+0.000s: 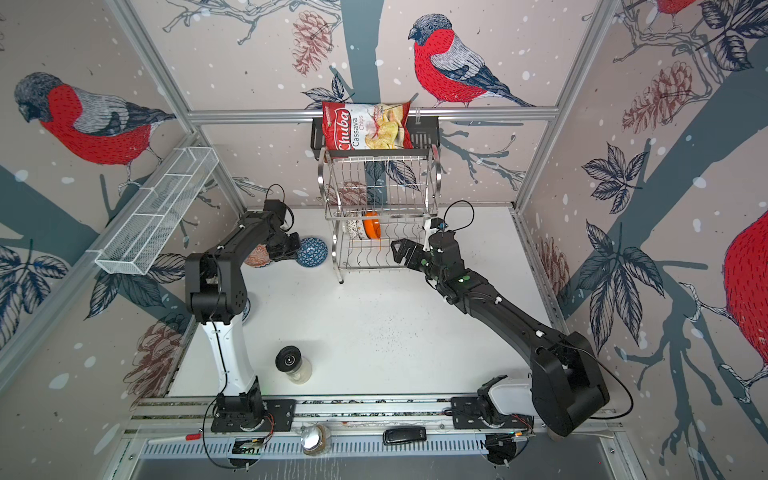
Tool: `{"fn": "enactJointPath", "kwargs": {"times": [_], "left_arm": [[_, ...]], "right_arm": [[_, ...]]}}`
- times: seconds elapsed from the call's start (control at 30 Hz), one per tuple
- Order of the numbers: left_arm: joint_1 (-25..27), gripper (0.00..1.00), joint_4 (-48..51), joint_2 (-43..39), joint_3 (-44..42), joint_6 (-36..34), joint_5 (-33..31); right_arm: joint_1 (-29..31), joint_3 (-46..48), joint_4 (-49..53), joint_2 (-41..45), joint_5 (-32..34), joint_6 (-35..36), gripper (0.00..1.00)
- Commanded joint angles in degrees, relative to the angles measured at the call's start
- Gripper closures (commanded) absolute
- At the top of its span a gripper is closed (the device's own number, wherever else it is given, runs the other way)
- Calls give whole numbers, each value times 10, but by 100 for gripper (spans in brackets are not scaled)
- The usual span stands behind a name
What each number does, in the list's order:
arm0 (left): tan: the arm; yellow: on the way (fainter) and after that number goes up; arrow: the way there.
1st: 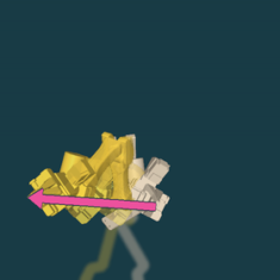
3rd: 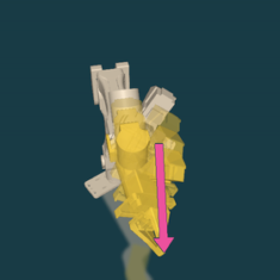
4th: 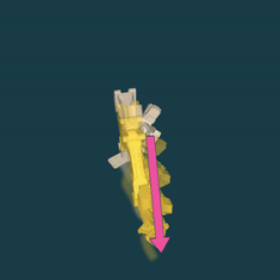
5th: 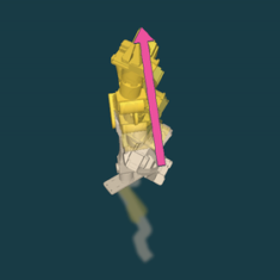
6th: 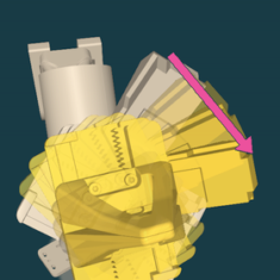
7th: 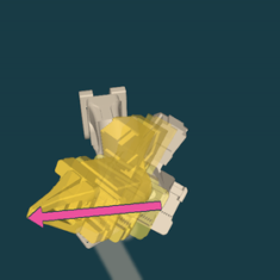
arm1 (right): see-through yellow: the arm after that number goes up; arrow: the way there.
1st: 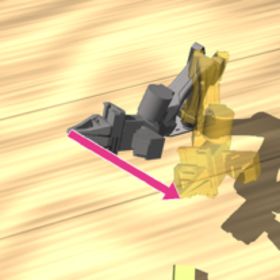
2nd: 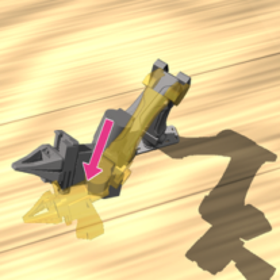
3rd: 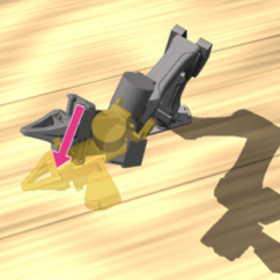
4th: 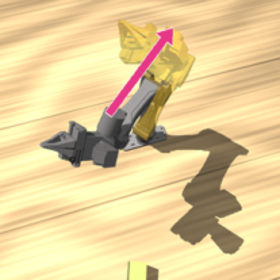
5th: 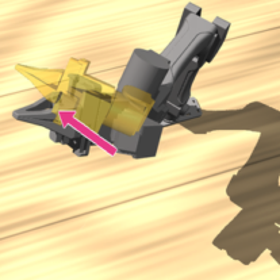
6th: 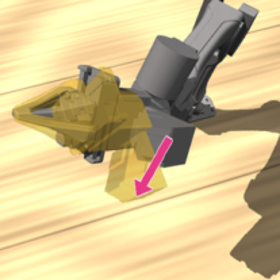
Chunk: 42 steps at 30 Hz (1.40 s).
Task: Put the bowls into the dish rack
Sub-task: 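Lower the left gripper onto the blue triangle-patterned bowl and grasp its rim, then drag the blue bowl toward the table center with the left gripper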
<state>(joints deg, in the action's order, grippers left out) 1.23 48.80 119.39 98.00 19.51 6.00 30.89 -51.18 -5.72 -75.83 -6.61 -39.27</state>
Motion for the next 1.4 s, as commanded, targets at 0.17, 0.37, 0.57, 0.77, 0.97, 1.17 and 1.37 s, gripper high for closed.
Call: {"fn": "enactJointPath", "kwargs": {"times": [0.17,0.37,0.57,0.77,0.97,1.17,1.37], "left_arm": [[-2,100,28,-85,-81,-10,-8],[5,100,23,-164,-159,-16,26],[59,100,-1,-233,-222,-8,61],[129,100,-50,-275,-279,44,64],[183,100,-74,-286,-301,76,67],[237,100,-99,-282,-312,85,74],[303,100,-109,-252,-301,103,60]], "right_arm": [[-1,12,-3,0,7,-36,0],[16,34,-1,10,13,-63,0],[22,42,30,28,59,-65,0],[-7,33,80,26,58,-55,0],[-43,28,115,38,67,-41,1],[-58,31,125,38,72,-46,1],[-68,44,124,55,68,-61,1]]}}
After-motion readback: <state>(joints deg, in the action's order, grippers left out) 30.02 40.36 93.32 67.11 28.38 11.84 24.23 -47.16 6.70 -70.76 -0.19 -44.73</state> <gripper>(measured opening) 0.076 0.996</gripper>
